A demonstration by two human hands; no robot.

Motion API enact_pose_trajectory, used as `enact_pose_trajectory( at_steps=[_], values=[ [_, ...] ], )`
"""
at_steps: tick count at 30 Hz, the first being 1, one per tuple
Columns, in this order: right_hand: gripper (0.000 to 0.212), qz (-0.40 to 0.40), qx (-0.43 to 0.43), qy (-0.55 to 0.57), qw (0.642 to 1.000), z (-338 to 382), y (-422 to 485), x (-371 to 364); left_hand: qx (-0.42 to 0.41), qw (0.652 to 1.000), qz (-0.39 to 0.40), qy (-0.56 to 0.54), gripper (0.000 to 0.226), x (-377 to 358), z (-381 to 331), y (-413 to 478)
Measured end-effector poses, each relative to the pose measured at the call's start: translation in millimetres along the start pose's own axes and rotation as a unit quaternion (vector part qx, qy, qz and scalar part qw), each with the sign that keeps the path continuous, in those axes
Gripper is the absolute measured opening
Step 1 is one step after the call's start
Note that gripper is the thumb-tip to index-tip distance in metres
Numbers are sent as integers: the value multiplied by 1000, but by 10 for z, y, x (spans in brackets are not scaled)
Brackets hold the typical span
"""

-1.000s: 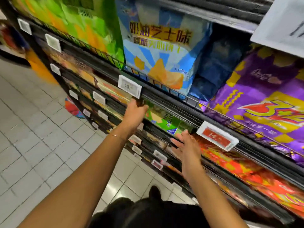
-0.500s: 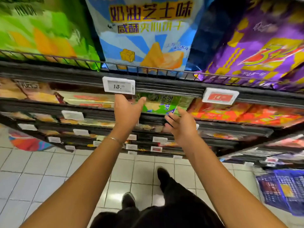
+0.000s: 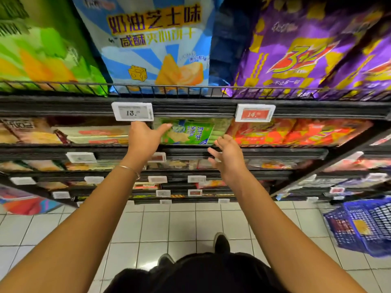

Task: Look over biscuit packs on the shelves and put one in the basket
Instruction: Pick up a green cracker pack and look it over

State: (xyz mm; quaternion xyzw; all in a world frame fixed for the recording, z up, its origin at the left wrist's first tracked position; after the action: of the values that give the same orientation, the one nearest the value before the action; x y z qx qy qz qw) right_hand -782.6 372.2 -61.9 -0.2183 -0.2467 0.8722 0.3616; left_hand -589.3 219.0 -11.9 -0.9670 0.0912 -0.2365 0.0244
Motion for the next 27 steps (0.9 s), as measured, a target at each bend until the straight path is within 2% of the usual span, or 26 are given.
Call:
enact_pose_trajectory(
  at_steps=[2,3,9,11,15,21,24,25,27],
  values=[
    [45,-7,15,-35,999,40,41,26,22,998,-12,-56,26,-9,21,28],
    [46,-10,25,-49,998,55,55,38,29,995,-20,-91,21,-19,40,38],
    [46,-1,59,-77,995,75,106,91,35,978,-81,-189,31,-112,26,49],
    [39,2,69,-85,994,87,107,90,24,979,-106,-173,32,-134,52,67],
    [56,19,79,-83,993,58,109,58,40,977,-125,-168,25,-182,140,117],
    [58,48,80,-85,992,53,104,-44,44,974,-123,-183,21,-215,223,228],
    [53,53,94,-104,989,109,97,-58,71,968,-136,-200,36,-229,245,247],
    [53,54,103,-111,987,129,90,-65,61,971,-157,-170,39,-170,205,240],
    [50,43,126,-119,984,186,80,-69,27,972,-211,-102,30,-34,124,255]
  ],
)
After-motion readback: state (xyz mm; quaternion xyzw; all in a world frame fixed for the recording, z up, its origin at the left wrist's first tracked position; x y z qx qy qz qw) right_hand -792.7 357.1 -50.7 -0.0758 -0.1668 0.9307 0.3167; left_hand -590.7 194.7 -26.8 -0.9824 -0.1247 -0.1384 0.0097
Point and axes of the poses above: each hand's wrist, its own y-axis towards the middle knuckle, its own x-axis out of the back of the hand, z = x × y, the point moved 6 cm from there along y, towards the middle knuckle, and after that the axes turned 2 degrees about z, right-handed, at the moved point
